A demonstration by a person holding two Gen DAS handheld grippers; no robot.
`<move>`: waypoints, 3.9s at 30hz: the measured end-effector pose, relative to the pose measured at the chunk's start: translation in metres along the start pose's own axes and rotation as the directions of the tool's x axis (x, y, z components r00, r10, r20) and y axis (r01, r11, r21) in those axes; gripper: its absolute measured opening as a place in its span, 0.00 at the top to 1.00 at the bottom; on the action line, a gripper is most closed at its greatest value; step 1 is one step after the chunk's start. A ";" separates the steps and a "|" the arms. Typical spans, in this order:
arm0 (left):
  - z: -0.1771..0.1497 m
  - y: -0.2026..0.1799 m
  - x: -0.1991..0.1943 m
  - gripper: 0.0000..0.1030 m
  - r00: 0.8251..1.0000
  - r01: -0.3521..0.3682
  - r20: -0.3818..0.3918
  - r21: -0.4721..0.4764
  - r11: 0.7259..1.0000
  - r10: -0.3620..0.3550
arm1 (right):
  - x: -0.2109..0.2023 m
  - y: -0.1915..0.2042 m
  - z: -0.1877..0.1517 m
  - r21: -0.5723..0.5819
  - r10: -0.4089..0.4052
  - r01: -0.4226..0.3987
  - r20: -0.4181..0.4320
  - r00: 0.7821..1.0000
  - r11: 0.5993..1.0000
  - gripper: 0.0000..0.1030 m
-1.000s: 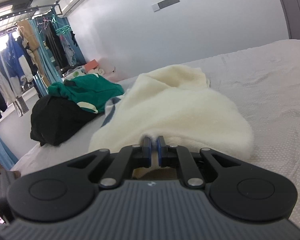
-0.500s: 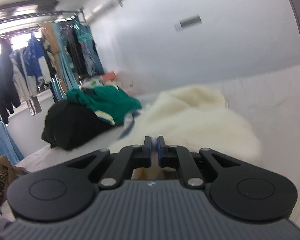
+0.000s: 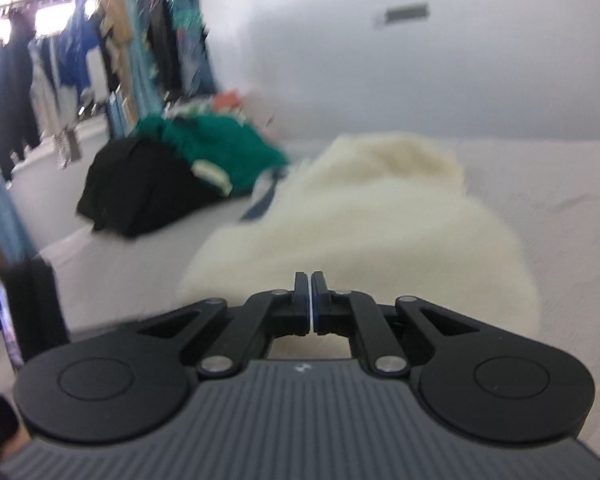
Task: Fold large clothes
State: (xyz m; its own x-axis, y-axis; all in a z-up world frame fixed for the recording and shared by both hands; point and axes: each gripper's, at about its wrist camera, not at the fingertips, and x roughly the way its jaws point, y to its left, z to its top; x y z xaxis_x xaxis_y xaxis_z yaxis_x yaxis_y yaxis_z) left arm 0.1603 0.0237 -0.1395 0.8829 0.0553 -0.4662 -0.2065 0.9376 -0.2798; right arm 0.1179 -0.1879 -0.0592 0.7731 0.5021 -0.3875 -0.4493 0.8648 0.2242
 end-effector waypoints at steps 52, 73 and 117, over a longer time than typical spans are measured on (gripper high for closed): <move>0.037 0.048 -0.006 0.89 0.934 0.313 -0.075 -0.299 0.901 -0.349 | 0.004 0.027 -0.035 -0.095 -0.462 0.471 0.105 0.881 0.877 0.58; -0.002 -0.028 0.023 0.35 0.990 -0.138 0.041 0.333 0.933 0.132 | -0.020 0.012 -0.010 0.054 -0.255 0.251 0.106 0.961 0.967 0.76; 0.062 -0.043 -0.094 0.90 0.941 -0.026 0.337 0.081 0.996 -0.003 | -0.081 0.016 0.041 0.095 -0.342 0.330 0.181 0.922 0.939 0.74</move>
State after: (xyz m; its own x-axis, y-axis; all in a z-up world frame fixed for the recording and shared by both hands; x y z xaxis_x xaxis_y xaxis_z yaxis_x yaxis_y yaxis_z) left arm 0.1123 -0.0004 -0.0314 0.9740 0.1652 -0.1549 -0.1945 0.9605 -0.1990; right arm 0.0662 -0.2151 0.0125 0.9475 0.1672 -0.2726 -0.1243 0.9780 0.1677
